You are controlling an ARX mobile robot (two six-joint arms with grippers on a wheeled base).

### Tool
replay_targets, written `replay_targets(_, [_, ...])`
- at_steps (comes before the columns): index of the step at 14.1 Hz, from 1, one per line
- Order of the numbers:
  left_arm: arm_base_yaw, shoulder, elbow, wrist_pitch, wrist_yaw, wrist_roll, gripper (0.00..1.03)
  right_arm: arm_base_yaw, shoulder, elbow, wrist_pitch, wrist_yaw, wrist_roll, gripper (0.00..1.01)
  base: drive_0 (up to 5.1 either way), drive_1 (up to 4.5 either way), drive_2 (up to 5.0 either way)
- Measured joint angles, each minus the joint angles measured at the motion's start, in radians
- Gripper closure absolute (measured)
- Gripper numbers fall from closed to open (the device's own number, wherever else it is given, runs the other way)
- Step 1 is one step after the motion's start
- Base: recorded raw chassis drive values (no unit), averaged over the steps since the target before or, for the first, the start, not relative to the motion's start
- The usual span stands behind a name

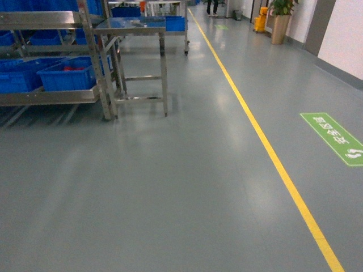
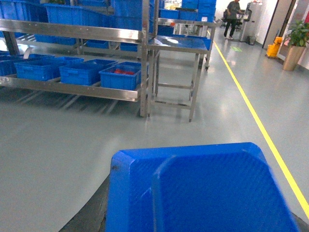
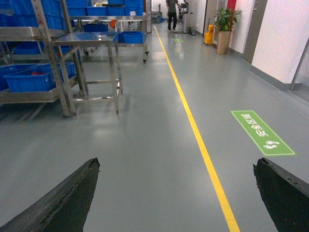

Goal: Pick blue part to blue bin on bottom shelf

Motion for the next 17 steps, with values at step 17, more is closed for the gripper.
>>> replay_targets(17, [0.000, 0.000, -0.001, -0.004, -0.001, 0.000, 0.59, 0.000, 0.000, 0.000, 0.000, 0.000, 0.000, 0.03, 0.0, 4.26, -4.2])
